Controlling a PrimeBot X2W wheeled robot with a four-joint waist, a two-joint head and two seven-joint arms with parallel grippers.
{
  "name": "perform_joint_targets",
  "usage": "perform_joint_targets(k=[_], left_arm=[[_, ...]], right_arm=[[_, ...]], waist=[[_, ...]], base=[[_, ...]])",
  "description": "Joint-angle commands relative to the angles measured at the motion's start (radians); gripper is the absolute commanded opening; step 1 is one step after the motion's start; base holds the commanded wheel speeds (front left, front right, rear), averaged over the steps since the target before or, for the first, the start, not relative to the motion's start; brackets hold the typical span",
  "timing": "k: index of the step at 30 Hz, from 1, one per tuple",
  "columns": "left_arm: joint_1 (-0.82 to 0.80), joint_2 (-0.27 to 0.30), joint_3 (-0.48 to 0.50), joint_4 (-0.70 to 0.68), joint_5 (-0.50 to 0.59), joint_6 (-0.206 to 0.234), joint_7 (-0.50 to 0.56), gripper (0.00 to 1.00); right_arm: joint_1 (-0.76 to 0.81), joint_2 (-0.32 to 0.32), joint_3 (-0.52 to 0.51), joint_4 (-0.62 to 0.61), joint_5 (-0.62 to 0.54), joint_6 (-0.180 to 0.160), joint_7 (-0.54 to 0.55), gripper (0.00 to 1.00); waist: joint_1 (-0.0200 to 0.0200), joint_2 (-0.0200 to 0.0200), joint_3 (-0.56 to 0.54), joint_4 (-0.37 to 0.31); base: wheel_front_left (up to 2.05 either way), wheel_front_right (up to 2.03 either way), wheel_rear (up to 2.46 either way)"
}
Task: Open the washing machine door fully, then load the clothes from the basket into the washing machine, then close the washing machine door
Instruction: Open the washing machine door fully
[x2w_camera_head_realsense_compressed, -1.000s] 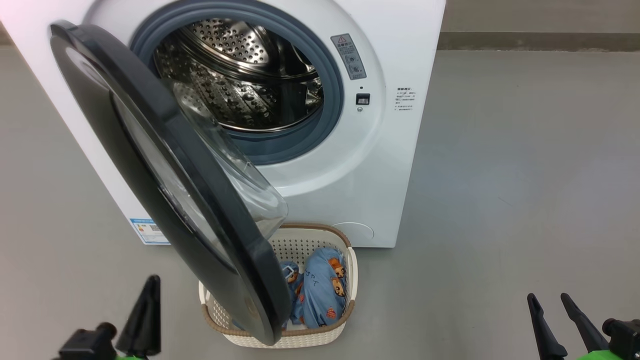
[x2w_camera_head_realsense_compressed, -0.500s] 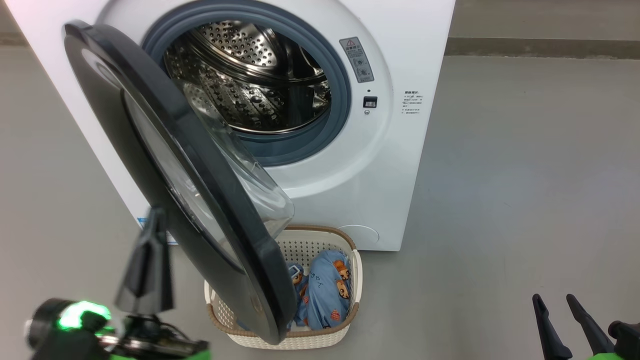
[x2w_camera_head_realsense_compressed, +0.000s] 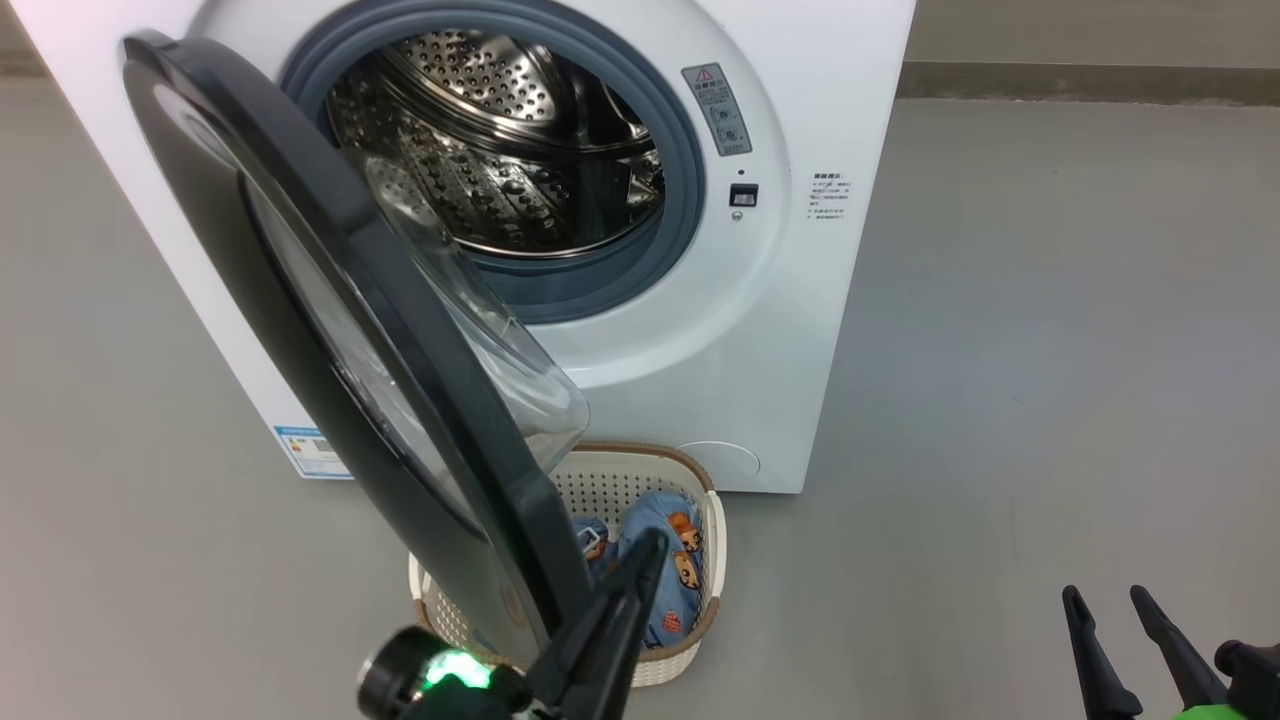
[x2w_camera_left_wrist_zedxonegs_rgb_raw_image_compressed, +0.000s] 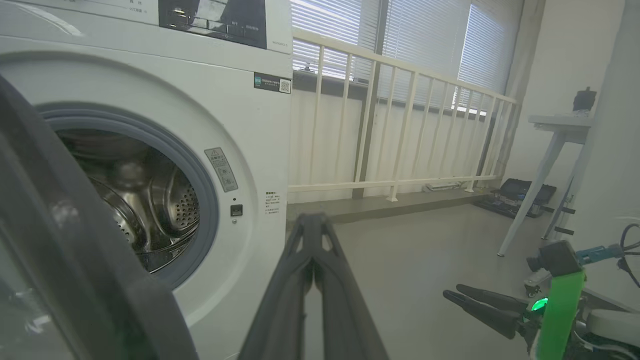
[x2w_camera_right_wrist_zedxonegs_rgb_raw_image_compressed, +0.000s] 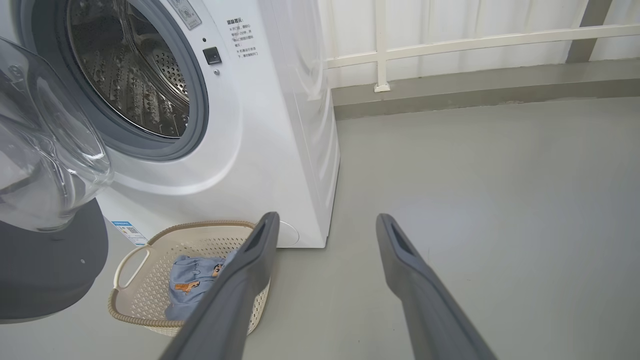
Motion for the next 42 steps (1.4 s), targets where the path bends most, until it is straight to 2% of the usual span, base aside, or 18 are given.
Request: perform_joint_targets(k=[1,13,19,26,42], left_arm=[[-0.026,0.001,0.018,0.010,-0.021,0.007,-0.009,0.00],[-0.135,0.001,-0.008,0.301,-0.111,0.060,-0.079,0.00],[-0.161,0.001,-0.003,0.361,-0.133,0.072,-0.089,0.00],[-0.180,0.001,0.025,0.403,-0.146,0.090,-0.094,0.00],[-0.156,0.001,0.081,0.399,-0.125,0.075,-0.095,0.00]], right_arm=[[-0.018,-0.018,0.023,-0.025,-0.019,0.002,-0.012,1.00],[-0.025,-0.021,0.024,-0.025,-0.019,0.002,-0.012,1.00],[-0.026,-0.020,0.027,-0.028,-0.020,0.002,-0.012,1.00],[-0.025,-0.025,0.030,-0.034,-0.011,0.002,-0.012,1.00],[-0.031,-0.029,0.034,-0.046,-0.016,0.002,-0.012,1.00]], waist=[[0.0000,-0.0001,0.001,-0.002],[0.0000,-0.0001,0.009,-0.007],[0.0000,-0.0001,0.009,-0.009],[0.0000,-0.0001,0.011,-0.003],[0.0000,-0.0001,0.014,0.032]], base=[[0.00,0.00,0.00],[0.00,0.00,0.00],[0.00,0.00,0.00],[0.00,0.00,0.00],[0.00,0.00,0.00]])
